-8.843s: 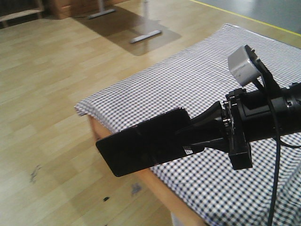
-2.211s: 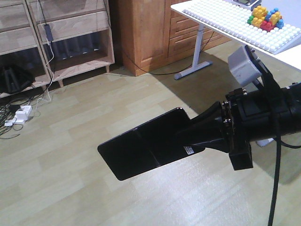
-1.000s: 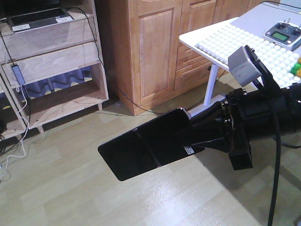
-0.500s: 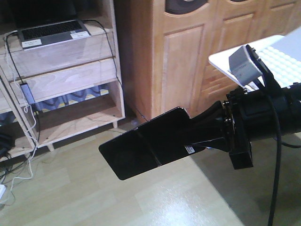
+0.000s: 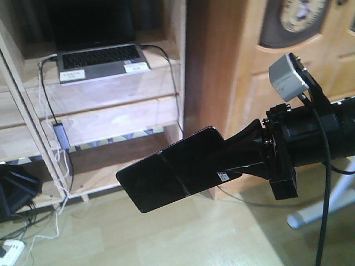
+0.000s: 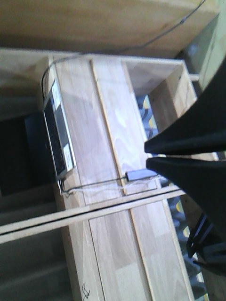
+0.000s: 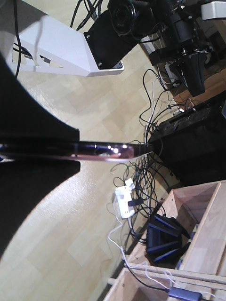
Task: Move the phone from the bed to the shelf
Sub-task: 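Keep holding the phone while the base drives to the wooden shelf unit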
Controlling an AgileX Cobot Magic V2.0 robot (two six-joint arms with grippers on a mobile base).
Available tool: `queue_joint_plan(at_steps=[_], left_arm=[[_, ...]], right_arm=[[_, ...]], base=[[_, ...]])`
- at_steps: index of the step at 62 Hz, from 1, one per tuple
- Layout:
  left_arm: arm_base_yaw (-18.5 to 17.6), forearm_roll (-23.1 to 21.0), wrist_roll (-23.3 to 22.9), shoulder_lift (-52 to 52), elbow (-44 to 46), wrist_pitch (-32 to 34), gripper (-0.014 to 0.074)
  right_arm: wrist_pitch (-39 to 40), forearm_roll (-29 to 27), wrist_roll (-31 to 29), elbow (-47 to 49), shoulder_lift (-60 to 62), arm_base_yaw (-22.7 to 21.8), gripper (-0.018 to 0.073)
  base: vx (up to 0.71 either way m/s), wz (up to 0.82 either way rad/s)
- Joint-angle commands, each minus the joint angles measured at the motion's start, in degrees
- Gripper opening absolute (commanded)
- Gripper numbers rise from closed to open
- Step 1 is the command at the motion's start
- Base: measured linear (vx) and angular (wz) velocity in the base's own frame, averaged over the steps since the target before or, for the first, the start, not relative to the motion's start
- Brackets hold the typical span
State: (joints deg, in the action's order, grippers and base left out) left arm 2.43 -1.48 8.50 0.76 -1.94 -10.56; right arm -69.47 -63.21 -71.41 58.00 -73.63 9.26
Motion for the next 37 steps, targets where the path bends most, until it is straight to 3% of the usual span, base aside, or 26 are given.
queue_joint_plan(at_steps=[1,37], left_arm=[[-0.2,-0.5,-0.3,0.8,1.2,4.1,0.0001],[-0.2,-0.5,-0.3,0.8,1.2,4.1,0.0001]], right_arm=[[-4.3,-4.9,-0.4,1.4,1.6,-0.2,-0.0002],[-4.3,-4.9,-0.4,1.4,1.6,-0.2,-0.0002]], base=[[0.44,0.25],[0.41,0.23]])
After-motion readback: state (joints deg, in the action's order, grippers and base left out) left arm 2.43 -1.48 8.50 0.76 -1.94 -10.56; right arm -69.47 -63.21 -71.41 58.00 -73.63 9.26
